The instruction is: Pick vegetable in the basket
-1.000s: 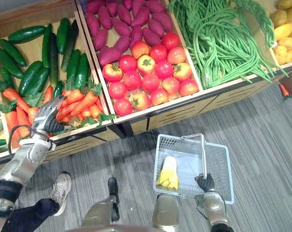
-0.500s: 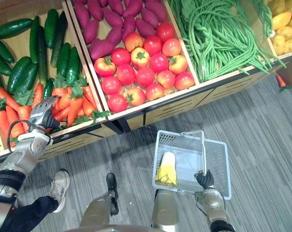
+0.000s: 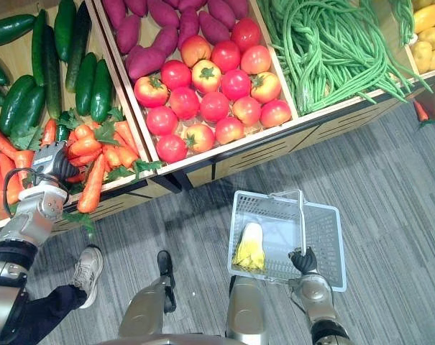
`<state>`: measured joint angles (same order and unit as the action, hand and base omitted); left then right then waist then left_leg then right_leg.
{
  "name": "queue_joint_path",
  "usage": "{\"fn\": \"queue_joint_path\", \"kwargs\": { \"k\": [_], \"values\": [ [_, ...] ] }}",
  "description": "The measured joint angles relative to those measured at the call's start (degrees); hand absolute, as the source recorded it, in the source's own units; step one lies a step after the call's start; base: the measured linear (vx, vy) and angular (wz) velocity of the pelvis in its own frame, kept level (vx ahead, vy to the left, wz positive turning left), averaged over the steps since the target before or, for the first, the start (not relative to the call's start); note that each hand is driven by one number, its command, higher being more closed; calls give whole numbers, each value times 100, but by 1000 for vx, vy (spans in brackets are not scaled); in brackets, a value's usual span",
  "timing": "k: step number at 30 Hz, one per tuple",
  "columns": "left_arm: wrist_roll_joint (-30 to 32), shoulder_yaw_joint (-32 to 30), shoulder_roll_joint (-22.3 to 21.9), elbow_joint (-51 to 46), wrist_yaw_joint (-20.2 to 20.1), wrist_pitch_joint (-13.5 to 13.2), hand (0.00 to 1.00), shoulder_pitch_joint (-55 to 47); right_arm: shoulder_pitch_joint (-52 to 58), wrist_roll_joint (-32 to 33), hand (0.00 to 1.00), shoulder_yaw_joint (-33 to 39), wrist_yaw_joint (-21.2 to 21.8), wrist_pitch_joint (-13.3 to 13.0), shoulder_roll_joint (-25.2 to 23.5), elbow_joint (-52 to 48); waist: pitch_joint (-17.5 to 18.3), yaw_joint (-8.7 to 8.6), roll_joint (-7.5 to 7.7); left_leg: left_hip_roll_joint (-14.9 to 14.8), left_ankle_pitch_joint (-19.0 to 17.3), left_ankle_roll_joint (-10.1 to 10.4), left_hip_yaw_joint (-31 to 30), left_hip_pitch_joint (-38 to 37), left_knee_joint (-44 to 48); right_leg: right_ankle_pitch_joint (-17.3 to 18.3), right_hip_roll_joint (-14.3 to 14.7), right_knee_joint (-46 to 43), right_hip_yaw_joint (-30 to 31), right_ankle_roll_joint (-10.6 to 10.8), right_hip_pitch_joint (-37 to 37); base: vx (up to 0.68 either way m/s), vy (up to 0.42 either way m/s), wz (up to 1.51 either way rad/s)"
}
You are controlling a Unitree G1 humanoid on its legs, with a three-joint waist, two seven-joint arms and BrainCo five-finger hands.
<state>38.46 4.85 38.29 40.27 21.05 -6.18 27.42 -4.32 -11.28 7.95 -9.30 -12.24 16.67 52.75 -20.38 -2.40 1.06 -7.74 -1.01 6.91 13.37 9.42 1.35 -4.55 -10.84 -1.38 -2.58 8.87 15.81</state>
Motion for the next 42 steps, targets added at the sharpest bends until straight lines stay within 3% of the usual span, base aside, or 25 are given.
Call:
{"fn": "queue_joint_path", "kwargs": {
  "k": [10,16,23,29,35,42],
  "values": [
    [0,-427,-224,-540,14,312,100,-366,8,-1,100,77,-11,19,-124,16,-33,-71,61,-1,-2,3,-5,-155,2,1,4,-57,28,1,-102,-8,0,-2],
    [60,-872,-239,-2042,93,273,100,-1188,111,-15,100,206,-3,36,-216,-19,-28,-43,73,11,-2,3,-45,-333,-12,2,-15,-52,-23,2,-309,4,1,3],
    [58,-1097,-737,-2388,16,215,100,-1739,251,-171,100,416,71,92,-240,-53,93,-20,69,11,6,-3,-56,-359,-6,-1,-12,-57,-18,9,-329,-10,-1,0],
    [60,-915,-732,-2705,-9,-62,100,-1936,437,-232,100,511,106,129,-269,-58,394,-35,68,12,4,-2,-53,-438,-11,-4,-12,-21,-16,12,-416,0,0,-1],
    [64,-114,-700,-3314,-348,-520,100,-2432,540,-407,100,497,105,151,-220,-188,645,-47,35,6,-72,8,243,-620,-14,-56,36,42,305,51,-414,-8,1,-26],
    [59,783,-437,-3551,-586,-967,100,-2466,682,-1014,100,-260,132,165,596,-1036,762,-236,23,35,-247,28,899,-968,5,-182,118,149,958,121,-378,2,10,-48]
  ]
}}
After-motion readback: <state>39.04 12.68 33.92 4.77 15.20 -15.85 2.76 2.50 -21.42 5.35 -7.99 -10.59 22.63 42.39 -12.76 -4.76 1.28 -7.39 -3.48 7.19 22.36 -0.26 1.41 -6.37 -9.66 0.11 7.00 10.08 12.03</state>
